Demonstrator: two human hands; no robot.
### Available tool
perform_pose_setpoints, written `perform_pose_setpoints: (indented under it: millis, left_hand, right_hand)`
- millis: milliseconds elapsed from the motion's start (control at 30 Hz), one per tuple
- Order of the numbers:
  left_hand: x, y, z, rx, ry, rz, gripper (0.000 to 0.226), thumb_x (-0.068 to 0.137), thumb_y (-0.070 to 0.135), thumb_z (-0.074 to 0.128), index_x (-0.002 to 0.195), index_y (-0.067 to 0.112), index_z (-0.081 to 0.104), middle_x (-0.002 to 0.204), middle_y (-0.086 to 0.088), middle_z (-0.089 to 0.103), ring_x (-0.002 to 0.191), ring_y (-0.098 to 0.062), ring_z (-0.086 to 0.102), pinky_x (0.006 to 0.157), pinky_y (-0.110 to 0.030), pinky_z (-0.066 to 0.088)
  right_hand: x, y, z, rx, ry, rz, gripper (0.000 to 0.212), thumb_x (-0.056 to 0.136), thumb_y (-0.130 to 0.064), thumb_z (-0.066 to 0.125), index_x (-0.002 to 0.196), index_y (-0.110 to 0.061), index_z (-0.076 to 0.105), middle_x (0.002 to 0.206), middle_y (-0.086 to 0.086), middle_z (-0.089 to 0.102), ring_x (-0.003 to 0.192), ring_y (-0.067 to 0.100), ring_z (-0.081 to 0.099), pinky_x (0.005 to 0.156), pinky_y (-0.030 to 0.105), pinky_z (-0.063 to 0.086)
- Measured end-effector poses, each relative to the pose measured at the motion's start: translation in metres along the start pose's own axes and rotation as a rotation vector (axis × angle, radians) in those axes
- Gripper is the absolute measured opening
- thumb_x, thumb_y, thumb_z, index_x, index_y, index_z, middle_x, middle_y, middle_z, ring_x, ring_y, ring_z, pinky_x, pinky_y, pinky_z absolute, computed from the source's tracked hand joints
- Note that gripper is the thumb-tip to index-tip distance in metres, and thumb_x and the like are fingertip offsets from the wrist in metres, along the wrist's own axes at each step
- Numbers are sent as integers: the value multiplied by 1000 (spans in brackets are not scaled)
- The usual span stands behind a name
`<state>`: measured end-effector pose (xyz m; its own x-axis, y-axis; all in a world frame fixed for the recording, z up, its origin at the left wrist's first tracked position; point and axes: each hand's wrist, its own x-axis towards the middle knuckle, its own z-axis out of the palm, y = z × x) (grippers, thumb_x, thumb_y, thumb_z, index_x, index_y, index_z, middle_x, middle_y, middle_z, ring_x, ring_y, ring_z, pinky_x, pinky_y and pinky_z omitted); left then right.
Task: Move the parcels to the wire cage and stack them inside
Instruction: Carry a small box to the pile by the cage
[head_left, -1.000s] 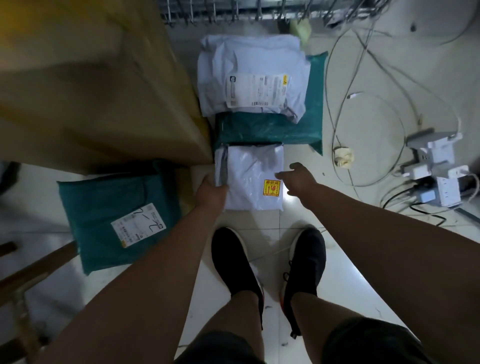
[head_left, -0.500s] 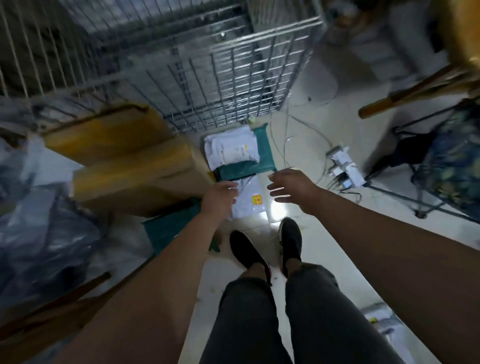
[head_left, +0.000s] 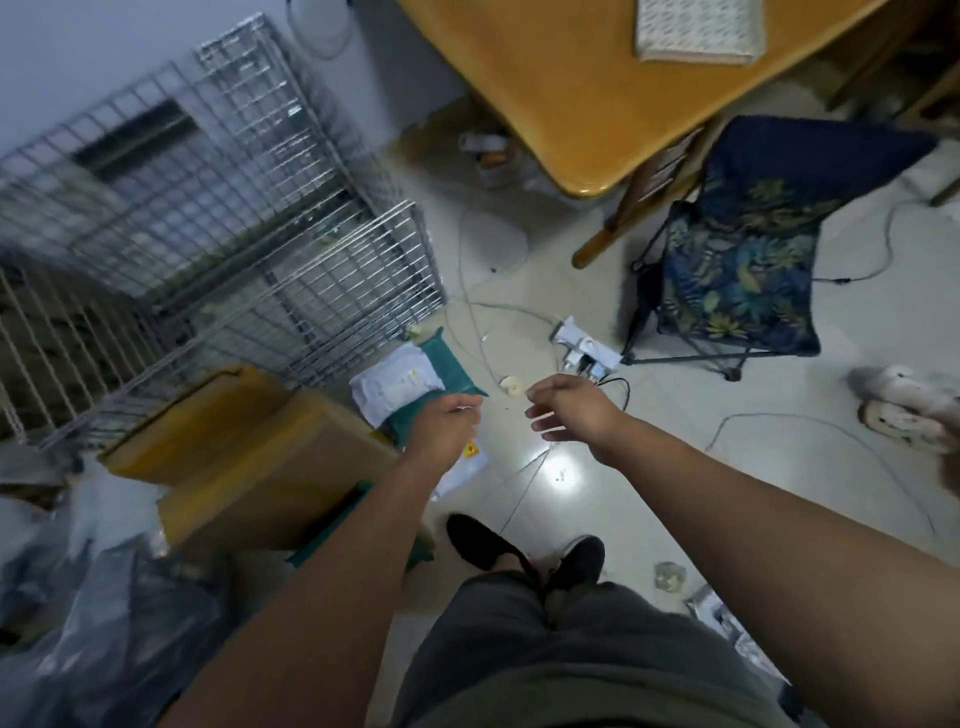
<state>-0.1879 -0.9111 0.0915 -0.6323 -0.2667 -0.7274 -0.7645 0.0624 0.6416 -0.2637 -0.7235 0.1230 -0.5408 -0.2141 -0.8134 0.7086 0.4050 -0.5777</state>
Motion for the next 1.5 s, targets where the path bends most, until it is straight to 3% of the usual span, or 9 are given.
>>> perform_pose_setpoints:
  millis: [133, 367, 667, 800, 967, 1167, 1300, 1500]
  left_hand:
    - [-11, 42, 65, 134, -74, 50, 26, 100, 6, 54, 114, 15, 73, 96, -4, 70, 76, -16, 64, 58, -21, 44]
    - [-26, 85, 184, 374, -246, 140, 23, 97, 10, 59, 105, 23, 75, 108, -5, 75, 77, -15, 69, 65, -23, 46]
    - [-42, 95, 311, 680, -585, 258, 20, 92, 9, 63, 101, 22, 75, 93, -3, 72, 69, -14, 64, 63, -25, 45]
    - [-61, 79, 354, 830, -745, 301, 20, 90, 9, 63, 101, 21, 75, 95, -3, 73, 72, -16, 65, 60, -23, 44]
    - [-100, 46, 405, 1021, -890, 351, 24, 92, 9, 61, 110, 16, 75, 100, -5, 73, 78, -19, 67, 67, -25, 47]
    - [-151, -11, 475, 1217, -1031, 391, 24, 97, 8, 56, 115, 11, 73, 99, -6, 70, 73, -16, 64, 55, -18, 44]
    - [-178, -52, 523, 1321, -1048, 393, 25, 97, 9, 56, 116, 10, 73, 99, -5, 72, 73, -16, 65, 58, -21, 45]
    - [-202, -104, 588, 1390, -1016, 367, 24, 94, 7, 58, 112, 12, 73, 91, 0, 72, 70, -15, 66, 62, -25, 47]
  right_hand:
    - [-26, 23, -64, 94, 69, -23, 5, 101, -14, 61, 99, -14, 65, 92, 11, 69, 73, 23, 63, 65, 29, 51]
    - [-73, 80, -157, 326, 252, -10, 8, 102, -14, 59, 106, -11, 66, 93, 10, 68, 78, 24, 63, 70, 32, 52]
    - [-132, 175, -197, 732, 611, 51, 4, 102, -17, 60, 102, -14, 63, 90, 9, 68, 69, 21, 60, 65, 29, 51]
    - [-157, 221, -189, 914, 759, 94, 6, 102, -15, 57, 100, -14, 63, 91, 10, 68, 69, 21, 60, 64, 29, 51]
    - [-197, 282, -175, 1127, 903, 141, 5, 103, -14, 57, 105, -12, 62, 90, 10, 65, 66, 19, 58, 65, 29, 51]
    - [-239, 368, -176, 1316, 1017, 195, 12, 103, -14, 58, 91, -14, 61, 89, 12, 63, 63, 19, 58, 58, 25, 49]
    - [-247, 431, -180, 1415, 1013, 223, 7, 101, -17, 62, 96, -12, 64, 90, 12, 67, 69, 22, 62, 72, 34, 52]
    - [-247, 515, -197, 1525, 1022, 259, 7, 99, -14, 61, 92, -16, 63, 87, 10, 67, 63, 19, 61, 60, 27, 50]
